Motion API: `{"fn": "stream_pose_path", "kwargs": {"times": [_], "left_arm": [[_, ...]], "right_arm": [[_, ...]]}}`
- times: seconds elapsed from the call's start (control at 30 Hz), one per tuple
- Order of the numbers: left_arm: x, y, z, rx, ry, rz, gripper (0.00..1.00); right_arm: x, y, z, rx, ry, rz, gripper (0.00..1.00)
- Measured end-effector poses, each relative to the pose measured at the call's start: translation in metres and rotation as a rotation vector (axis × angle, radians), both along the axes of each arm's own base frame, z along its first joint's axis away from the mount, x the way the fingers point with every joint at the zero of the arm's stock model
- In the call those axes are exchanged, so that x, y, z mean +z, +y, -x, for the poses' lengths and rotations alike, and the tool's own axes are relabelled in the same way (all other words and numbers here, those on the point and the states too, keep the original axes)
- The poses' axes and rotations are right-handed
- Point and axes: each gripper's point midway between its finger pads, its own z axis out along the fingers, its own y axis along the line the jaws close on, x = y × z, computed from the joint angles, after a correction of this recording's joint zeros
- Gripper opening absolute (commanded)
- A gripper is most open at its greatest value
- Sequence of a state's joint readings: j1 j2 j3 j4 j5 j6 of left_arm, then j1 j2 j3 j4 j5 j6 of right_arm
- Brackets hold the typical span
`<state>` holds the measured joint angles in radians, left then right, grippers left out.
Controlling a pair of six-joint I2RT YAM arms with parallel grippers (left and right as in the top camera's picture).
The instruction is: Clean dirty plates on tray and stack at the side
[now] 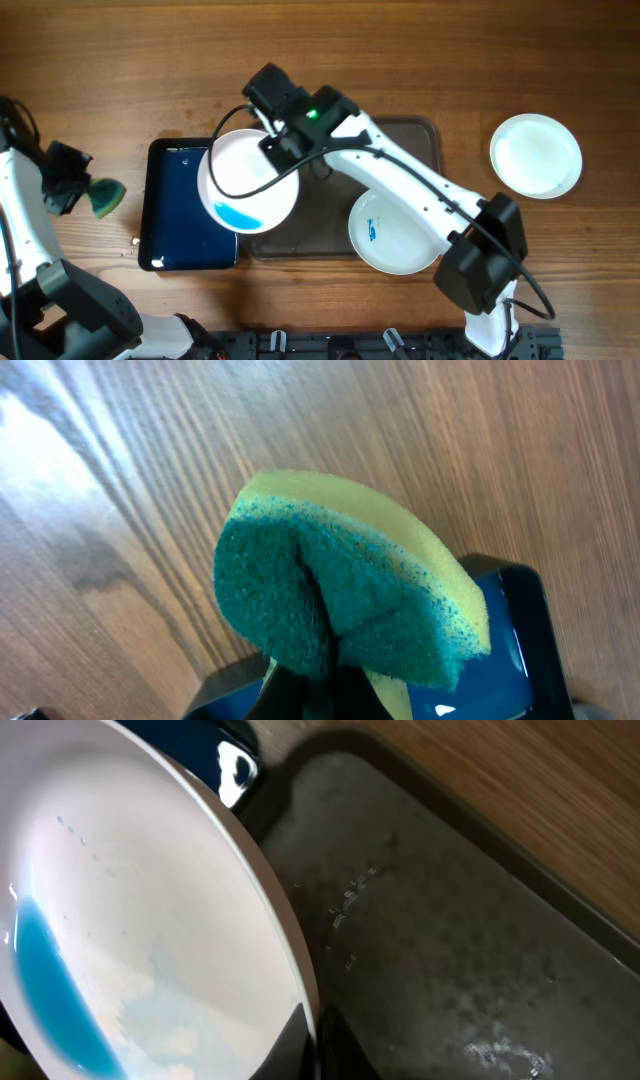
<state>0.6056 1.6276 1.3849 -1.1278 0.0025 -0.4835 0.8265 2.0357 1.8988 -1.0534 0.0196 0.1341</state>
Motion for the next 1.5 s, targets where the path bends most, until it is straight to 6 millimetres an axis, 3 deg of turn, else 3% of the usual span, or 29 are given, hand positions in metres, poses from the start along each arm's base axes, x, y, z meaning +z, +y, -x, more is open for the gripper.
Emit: {"fn": "stream_pose_path", "kwargs": {"times": [0.2,0.47,0.7,0.87,1.17,1.37,1.5], "left_arm": [[0.000,0.013,0.010,0.049,0.002,0.001,0.04],[-0.001,0.012,0.014,0.052,0.014,0.010,0.04],[-0.001,0.011,0.014,0.052,0.016,0.012,0.04],[-0.001,0.011,0.014,0.051,0.013,0.015,0.04],[-0.001,0.011,0.014,0.051,0.014,0.015,0.04],[-0.001,0.011,0.014,0.051,0.014,0.015,0.04],[-0.001,0.009,0.013,0.050,0.009,0.022,0.04]], "right_arm": [[0.005,0.031,0.011,0.052,-0.076,-0.020,0.05],[0.022,0.071,0.025,0.098,-0.260,-0.023,0.05],[0.041,0.078,0.013,0.056,-0.439,0.012,0.05],[0.072,0.087,-0.001,0.080,-0.662,0.070,0.05],[0.129,0.127,0.022,0.208,-1.023,0.206,0.05],[0.104,0.131,0.016,0.266,-1.070,0.385,0.05],[0.102,0.136,0.018,0.286,-1.093,0.414,0.04]]}}
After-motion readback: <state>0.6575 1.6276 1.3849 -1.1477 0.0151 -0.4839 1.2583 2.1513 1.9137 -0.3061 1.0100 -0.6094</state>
